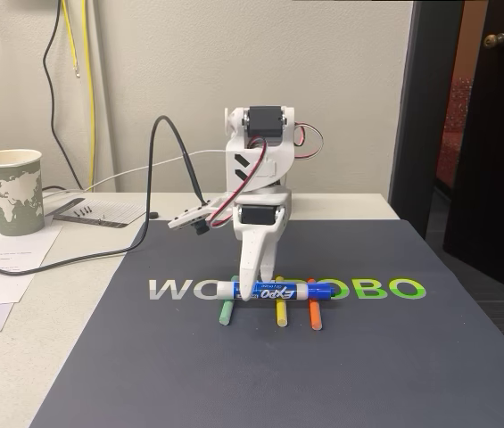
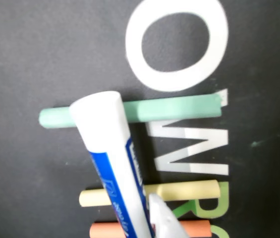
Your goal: Pick up the blue marker.
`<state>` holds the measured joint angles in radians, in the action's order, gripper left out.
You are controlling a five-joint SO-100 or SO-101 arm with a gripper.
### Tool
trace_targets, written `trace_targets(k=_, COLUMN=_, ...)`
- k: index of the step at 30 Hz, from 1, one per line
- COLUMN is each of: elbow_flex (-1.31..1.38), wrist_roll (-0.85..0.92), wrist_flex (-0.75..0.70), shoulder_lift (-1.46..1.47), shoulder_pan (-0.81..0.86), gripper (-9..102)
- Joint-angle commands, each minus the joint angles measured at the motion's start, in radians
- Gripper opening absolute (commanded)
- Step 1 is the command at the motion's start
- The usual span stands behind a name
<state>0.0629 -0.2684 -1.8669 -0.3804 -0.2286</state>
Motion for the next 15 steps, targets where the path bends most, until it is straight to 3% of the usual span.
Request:
trace_targets(k=1, elbow_flex=0.002, wrist_roll=-0.015, wrist_flex=-0.158, shoulder_lift=-0.014, shoulder_pan=-0.012, gripper=57)
trace_targets(k=15, elbow_flex=0.002, wrist_roll=-0.049, wrist_flex=-0.141, shoulder_lift=-0.012, shoulder_pan=-0.018, gripper=53)
